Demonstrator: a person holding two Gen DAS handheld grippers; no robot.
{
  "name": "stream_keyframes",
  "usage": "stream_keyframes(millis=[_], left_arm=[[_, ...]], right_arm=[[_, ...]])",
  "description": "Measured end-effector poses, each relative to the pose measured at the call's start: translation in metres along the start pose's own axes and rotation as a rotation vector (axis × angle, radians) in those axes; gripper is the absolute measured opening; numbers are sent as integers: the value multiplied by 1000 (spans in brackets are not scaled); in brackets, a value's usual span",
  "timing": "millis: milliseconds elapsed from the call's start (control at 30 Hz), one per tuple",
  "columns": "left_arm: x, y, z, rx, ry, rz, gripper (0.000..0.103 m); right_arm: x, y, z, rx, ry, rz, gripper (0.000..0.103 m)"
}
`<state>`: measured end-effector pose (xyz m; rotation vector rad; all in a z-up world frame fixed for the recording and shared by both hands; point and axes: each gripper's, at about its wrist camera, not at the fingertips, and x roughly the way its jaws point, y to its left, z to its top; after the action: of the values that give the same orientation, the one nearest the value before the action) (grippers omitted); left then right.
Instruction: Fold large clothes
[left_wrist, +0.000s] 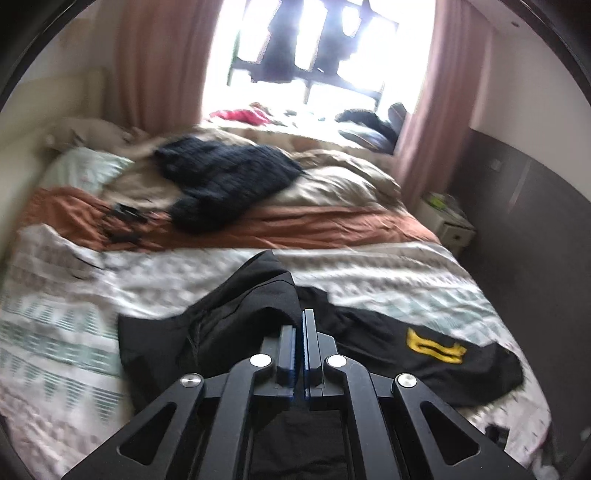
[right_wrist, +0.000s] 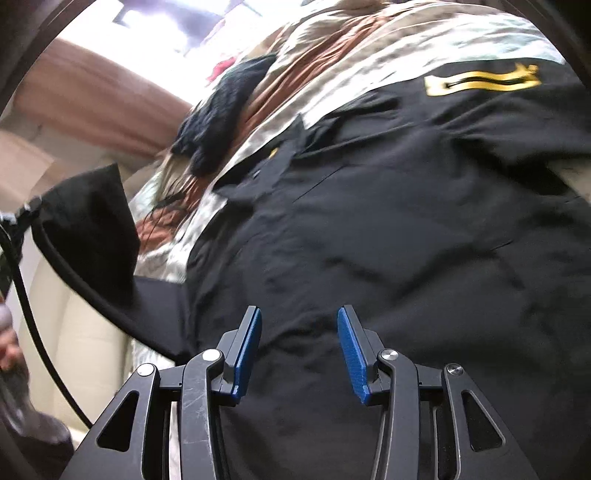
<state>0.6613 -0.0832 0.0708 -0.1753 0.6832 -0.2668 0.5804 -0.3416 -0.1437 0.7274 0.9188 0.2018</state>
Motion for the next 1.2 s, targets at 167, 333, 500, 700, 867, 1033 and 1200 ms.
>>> stream_keyframes(millis=[167, 333, 500, 700, 867, 1033, 1200], left_arm=[[50, -19, -42, -24, 124, -123, 77], [57, -19, -64, -32, 149, -152, 89], [31, 11, -71, -10, 93, -54, 89], [7, 75, -89, -37, 80, 83, 89], [-10, 134, -110, -81, 89, 181, 85], [-12, 186, -138, -141, 131, 240, 70], [1, 220, -165, -192, 203, 245, 55]], right_arm=[[-15, -14, 14, 63, -50, 10, 44], [-11, -10, 16, 24, -27, -16, 45], [-12, -21, 20, 24, -25, -47, 46], [-4, -13, 18, -23, -32, -75, 46], [18, 17, 15, -154, -31, -102, 50], [34, 46, 11, -294, -43, -140, 56], [51, 66, 4, -393, -50, -177, 64]])
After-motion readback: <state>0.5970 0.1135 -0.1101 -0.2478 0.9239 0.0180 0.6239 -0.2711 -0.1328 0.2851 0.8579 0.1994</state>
